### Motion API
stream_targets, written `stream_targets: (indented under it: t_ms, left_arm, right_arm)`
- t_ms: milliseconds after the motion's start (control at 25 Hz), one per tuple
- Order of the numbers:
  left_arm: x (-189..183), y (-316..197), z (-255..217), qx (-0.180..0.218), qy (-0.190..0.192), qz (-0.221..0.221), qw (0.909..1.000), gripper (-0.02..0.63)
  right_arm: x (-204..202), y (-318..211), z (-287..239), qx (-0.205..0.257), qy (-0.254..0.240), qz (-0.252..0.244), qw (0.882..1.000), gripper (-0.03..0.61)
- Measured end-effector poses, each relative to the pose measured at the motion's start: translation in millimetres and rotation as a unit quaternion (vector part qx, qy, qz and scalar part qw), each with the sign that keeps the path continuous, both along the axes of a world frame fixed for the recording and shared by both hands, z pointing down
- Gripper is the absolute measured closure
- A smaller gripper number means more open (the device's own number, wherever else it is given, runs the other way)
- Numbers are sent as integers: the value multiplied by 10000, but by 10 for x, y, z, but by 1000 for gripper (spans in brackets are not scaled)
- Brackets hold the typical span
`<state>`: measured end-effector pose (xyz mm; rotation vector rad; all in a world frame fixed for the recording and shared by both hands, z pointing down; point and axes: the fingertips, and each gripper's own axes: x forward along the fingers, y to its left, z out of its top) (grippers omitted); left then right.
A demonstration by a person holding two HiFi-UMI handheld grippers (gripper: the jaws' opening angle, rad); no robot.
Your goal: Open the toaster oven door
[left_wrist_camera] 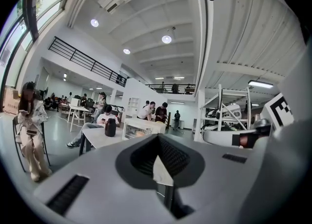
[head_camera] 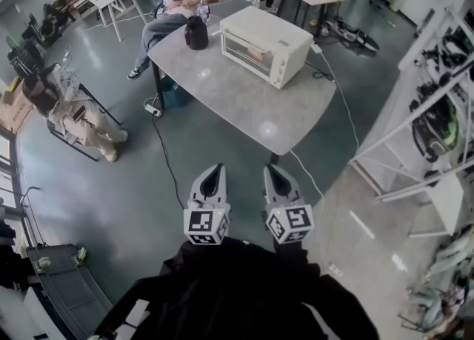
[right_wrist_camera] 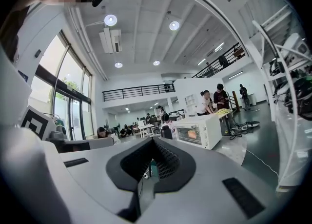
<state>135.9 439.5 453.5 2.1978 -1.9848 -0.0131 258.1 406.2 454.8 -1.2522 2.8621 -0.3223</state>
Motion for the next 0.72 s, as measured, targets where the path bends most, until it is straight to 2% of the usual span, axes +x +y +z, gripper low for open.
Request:
stream_targets:
  t_ms: [320,520,720]
  left_arm:
    - [-494,-808,193,-130,45,65,9999,611]
    - [-950,-1599,87,-90,-42,231,9997,611]
    - [-1377,-2414,-139,-150,71,517,9985,611]
  right_arm:
    - [-526,-804,160,-94,143,-5,9999,575]
    - [-952,-1552,114,-154,209,187,9995,575]
    - [-1351,-2299,-75,-265,174,531,9981,575]
